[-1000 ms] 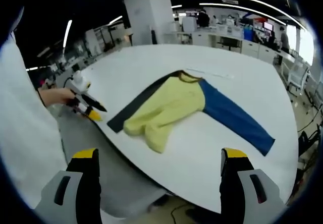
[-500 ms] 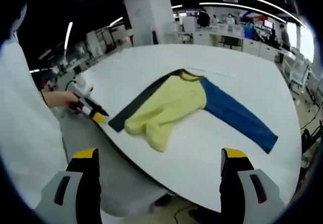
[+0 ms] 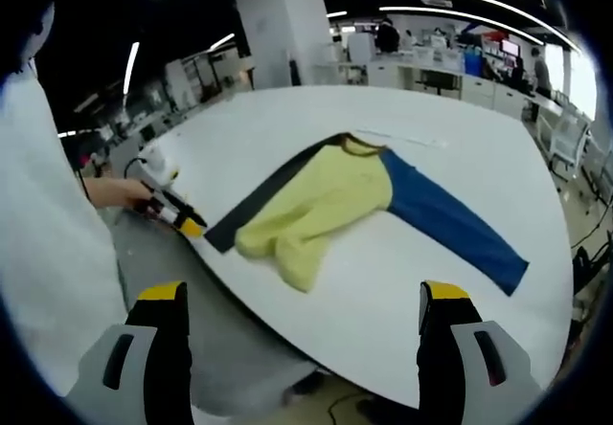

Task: Fold the garment on the visible template until the final outline fits inside the template.

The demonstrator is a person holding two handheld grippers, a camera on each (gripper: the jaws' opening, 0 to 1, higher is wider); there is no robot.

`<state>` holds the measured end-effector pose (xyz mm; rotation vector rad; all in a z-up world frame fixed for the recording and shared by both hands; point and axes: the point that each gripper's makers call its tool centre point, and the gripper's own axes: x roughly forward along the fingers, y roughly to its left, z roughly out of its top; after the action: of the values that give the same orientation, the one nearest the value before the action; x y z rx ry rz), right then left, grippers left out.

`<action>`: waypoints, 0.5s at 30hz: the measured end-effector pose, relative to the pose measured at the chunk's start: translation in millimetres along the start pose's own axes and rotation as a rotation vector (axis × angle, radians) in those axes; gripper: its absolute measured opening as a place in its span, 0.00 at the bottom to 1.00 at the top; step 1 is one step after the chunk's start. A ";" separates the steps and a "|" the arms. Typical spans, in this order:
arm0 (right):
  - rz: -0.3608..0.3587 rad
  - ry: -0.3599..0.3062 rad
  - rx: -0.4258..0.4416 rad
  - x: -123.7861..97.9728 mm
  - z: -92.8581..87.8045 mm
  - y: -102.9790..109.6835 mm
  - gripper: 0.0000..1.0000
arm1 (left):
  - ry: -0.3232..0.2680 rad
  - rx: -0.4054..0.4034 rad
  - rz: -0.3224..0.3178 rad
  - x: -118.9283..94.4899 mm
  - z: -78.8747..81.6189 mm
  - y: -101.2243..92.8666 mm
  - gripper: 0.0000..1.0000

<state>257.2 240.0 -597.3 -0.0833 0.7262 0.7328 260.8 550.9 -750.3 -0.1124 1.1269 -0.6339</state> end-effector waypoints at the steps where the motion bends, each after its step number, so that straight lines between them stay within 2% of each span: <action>1: 0.002 0.001 0.001 0.7 0.0 0.8 1.00 | 0.002 0.005 0.004 0.6 -0.5 0.3 0.29; 7: 0.002 0.003 -0.001 2.0 -0.3 1.0 1.00 | 0.009 0.012 0.028 2.4 -2.6 4.5 0.21; 15: -0.002 0.018 -0.013 1.5 -1.1 -2.6 1.00 | 0.008 0.032 0.045 3.1 -3.8 6.5 0.18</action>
<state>259.0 238.6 -599.6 -0.1023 0.7381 0.7358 261.1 555.5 -757.0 -0.0569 1.1234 -0.6126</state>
